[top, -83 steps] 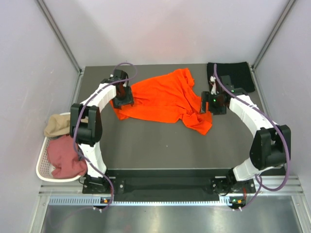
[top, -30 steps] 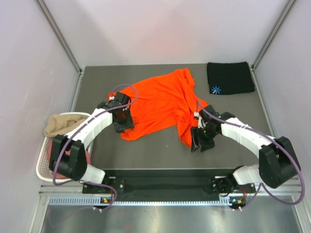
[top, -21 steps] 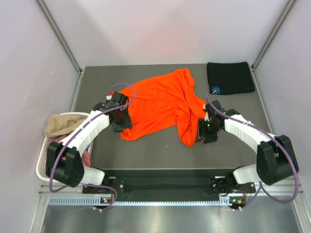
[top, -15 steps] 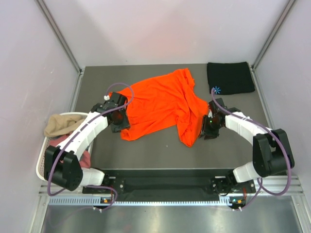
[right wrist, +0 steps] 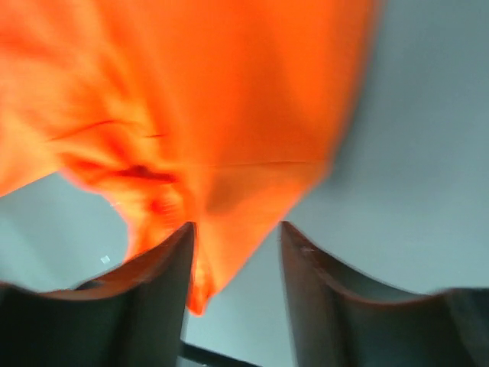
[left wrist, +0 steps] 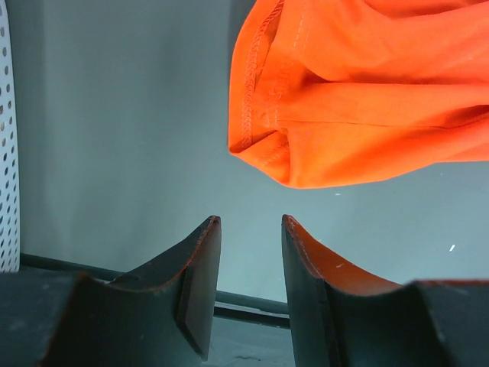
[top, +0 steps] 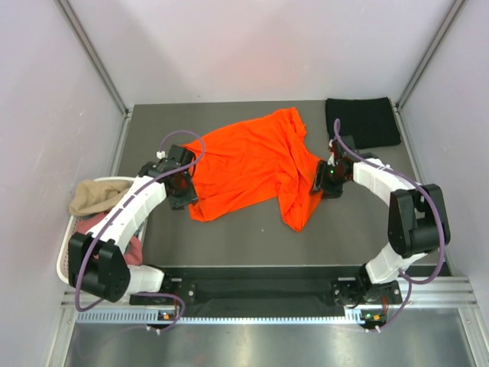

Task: Fold and stack the t-shirts
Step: Flatten the tshirt out

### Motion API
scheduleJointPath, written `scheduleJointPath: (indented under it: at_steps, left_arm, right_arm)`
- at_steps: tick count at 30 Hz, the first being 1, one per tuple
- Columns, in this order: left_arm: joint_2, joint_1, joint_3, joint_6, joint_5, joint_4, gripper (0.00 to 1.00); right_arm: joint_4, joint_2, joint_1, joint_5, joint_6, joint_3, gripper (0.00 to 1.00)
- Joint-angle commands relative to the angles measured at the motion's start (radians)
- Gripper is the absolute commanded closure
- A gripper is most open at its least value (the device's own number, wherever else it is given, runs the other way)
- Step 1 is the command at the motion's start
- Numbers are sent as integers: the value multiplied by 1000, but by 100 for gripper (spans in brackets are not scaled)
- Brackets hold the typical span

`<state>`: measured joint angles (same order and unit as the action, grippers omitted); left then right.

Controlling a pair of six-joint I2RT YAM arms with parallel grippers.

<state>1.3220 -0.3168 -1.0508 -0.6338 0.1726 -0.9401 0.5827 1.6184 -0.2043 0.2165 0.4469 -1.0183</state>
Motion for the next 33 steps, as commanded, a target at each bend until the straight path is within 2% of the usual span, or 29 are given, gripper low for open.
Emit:
scheduleJointPath:
  at_steps: [1, 4, 7, 11, 15, 18, 23, 33]
  left_arm:
    - [-37, 2, -38, 5, 2, -6, 57]
    - [-29, 7, -38, -12, 24, -17, 57]
    - [-4, 28, -19, -23, 2, -9, 57]
    - [37, 61, 21, -35, -51, 50, 57]
    - [88, 108, 26, -38, -149, 132, 58]
    - [140, 127, 14, -49, -168, 153, 57]
    - [180, 139, 38, -69, -248, 228, 53]
    - [243, 139, 52, -78, -231, 262, 52]
  right_arm:
    - [-4, -66, -69, 69, -42, -72, 48]
    - [-37, -81, -102, 63, -56, -78, 41]
    - [-50, -29, -122, 124, -66, -117, 39]
    - [-3, 75, -159, 156, -114, -192, 39]
    - [3, 89, -173, 141, -140, -203, 39]
    - [23, 92, -173, 136, -155, -204, 39]
    - [14, 58, -175, 130, -165, -171, 39]
    - [20, 38, -175, 123, -182, -129, 39]
